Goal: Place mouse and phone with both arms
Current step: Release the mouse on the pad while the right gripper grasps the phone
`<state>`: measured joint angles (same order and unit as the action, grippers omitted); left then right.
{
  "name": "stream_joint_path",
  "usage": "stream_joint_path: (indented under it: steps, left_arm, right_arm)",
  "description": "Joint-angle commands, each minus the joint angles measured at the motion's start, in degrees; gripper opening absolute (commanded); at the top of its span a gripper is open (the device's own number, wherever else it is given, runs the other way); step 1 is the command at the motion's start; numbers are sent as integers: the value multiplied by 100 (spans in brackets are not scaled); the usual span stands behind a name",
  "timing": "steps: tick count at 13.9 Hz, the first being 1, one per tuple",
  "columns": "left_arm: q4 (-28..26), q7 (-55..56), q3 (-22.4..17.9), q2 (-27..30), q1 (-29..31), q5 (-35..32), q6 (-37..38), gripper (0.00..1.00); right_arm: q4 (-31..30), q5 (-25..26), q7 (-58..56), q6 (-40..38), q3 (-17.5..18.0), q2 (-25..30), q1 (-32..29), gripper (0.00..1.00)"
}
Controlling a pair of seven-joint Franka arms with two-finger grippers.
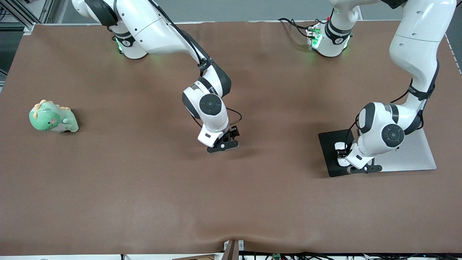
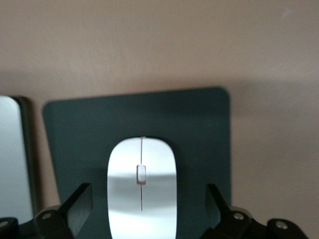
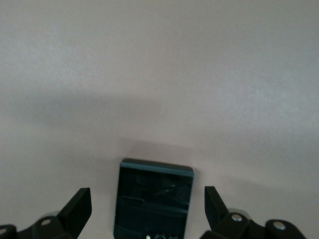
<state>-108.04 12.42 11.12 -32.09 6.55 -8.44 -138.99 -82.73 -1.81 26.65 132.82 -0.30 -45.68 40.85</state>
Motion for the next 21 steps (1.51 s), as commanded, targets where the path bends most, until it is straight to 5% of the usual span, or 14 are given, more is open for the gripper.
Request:
stream_joint_path:
  steps: [1,6,21]
  left_arm:
    - [115,-37,101,641,22,-140,564,100]
    - [872,-64,259,1186,66,-61,2040,100]
    - [872,-125,338,3480,66,888,3914,100]
  right_arm:
    - [336,84,24,-10,-40,-222,151,100]
    - [327,251,59,-1,-58,-371,274,100]
    - [292,796,719,-1,-84,-520,248,100]
